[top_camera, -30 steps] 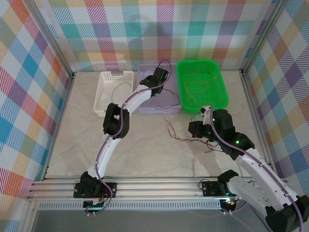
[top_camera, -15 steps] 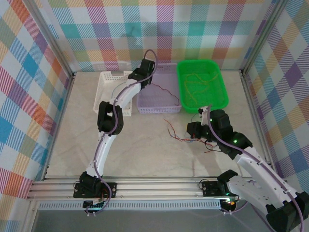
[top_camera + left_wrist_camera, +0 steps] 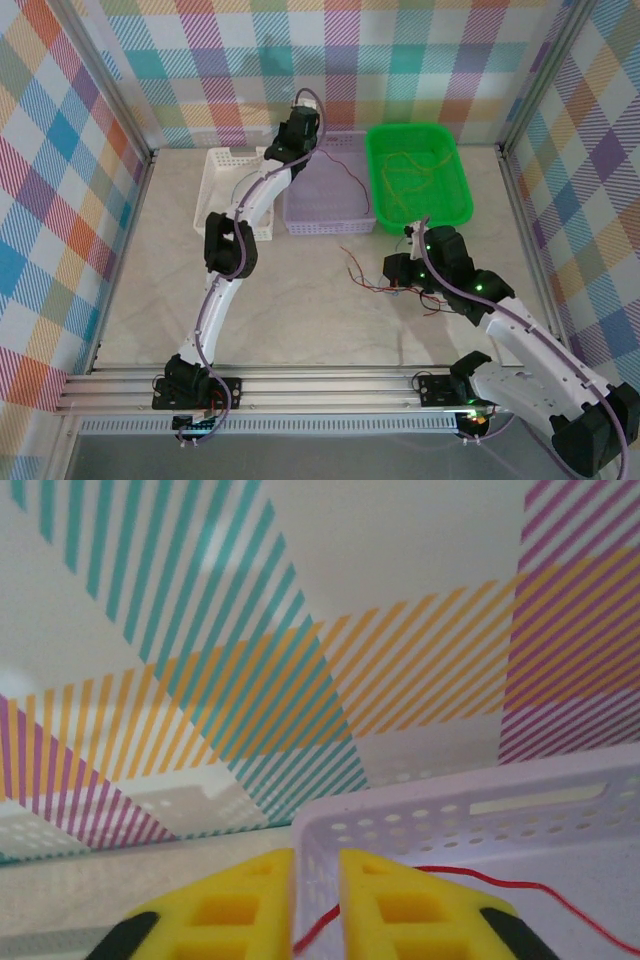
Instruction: Untangle the cables
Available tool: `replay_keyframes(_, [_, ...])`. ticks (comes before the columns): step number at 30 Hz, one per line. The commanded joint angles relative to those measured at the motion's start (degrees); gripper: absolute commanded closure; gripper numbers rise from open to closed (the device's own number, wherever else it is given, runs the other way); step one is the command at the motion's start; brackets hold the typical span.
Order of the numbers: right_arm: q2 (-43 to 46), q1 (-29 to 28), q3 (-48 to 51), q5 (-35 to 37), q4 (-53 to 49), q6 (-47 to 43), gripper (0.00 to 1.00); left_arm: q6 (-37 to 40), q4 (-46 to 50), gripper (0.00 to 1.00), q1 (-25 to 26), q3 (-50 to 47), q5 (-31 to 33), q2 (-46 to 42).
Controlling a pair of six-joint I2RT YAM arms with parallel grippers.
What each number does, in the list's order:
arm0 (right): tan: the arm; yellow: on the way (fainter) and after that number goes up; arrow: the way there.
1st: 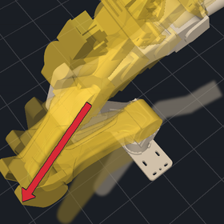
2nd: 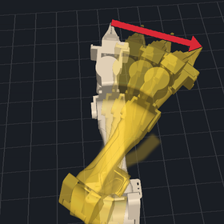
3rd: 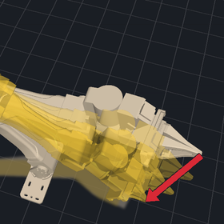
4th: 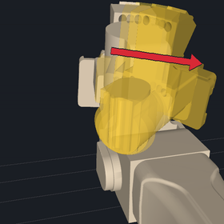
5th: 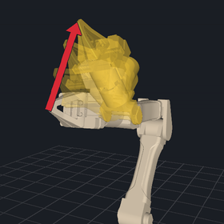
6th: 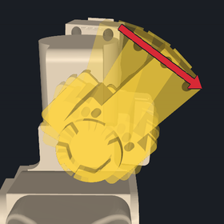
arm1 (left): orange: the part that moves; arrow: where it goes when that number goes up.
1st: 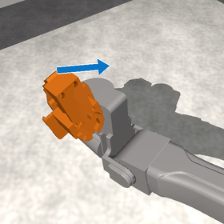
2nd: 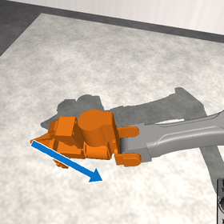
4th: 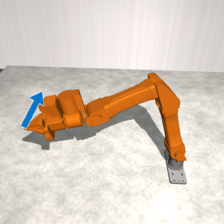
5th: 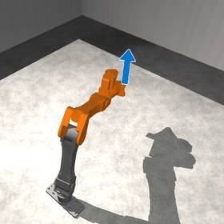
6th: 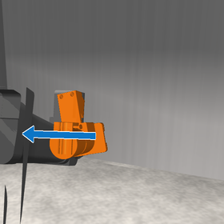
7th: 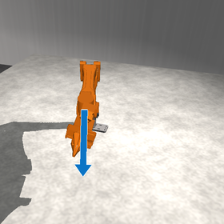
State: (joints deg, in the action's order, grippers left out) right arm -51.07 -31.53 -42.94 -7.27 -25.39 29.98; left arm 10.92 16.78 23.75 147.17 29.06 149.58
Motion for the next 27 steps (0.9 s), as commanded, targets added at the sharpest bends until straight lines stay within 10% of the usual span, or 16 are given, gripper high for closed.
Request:
replay_keyframes(1, [-1.2,-0.5,0.4,0.4,2.5,0.3,1.0,-0.9,2.4,0.7,-0.6,1.2,-0.5,2.2])
replay_keyframes(13, [-1.9,-2.1,-0.6,0.8,3.3,0.8,1.0,-5.7,9.9,0.42,0.7,0.9,-2.0,-0.6])
replay_keyframes(19, [-1.0,-2.2,-4.5,1.2,0.9,0.5,1.0,-15.0,17.8,0.09,0.8,-1.0,-14.8,-9.2])
replay_keyframes(27, [-3.3,-2.1,-18.9,1.7,-7.9,-1.8,1.0,-34.4,-6.3,0.0,2.0,-50.8,-33.3,-41.8])
